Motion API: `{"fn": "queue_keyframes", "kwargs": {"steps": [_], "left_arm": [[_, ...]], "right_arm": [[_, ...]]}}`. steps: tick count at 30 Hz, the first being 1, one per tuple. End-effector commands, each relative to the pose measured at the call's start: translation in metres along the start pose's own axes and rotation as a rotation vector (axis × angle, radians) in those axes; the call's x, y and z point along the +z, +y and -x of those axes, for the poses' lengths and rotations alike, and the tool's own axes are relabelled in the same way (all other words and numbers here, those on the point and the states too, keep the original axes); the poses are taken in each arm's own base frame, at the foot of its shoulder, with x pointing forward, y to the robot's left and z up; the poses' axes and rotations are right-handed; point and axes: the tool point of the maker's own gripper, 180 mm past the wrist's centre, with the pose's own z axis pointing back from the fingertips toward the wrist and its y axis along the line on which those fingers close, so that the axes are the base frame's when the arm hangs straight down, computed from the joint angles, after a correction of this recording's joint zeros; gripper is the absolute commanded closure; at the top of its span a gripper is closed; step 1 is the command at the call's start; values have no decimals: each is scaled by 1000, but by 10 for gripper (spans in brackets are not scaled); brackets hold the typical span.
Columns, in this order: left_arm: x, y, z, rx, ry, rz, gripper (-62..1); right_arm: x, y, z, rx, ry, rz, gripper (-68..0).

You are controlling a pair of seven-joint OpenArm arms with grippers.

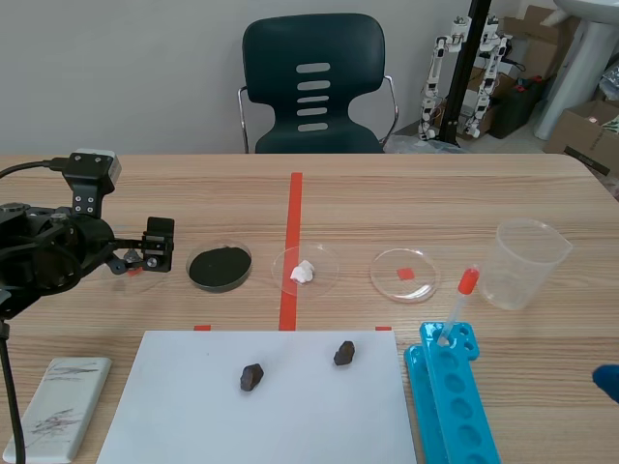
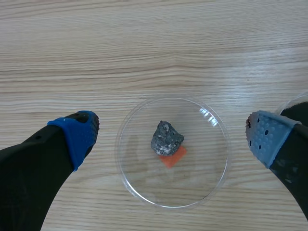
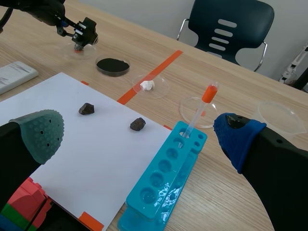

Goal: Put the mineral in the empty petri dish

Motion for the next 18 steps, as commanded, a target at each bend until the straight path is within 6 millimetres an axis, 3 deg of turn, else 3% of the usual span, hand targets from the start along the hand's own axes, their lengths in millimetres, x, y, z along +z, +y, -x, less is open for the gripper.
{"fn": "queue_keyframes", "kwargs": {"steps": [1, 18], "left_arm": [[0, 6, -16, 2, -48, -11, -623], [0, 6, -15, 1, -42, -12, -623]], "right_arm": [[-3, -3, -9, 6, -35, 7, -679], [-3, -3, -9, 6, -35, 7, -679]]}}
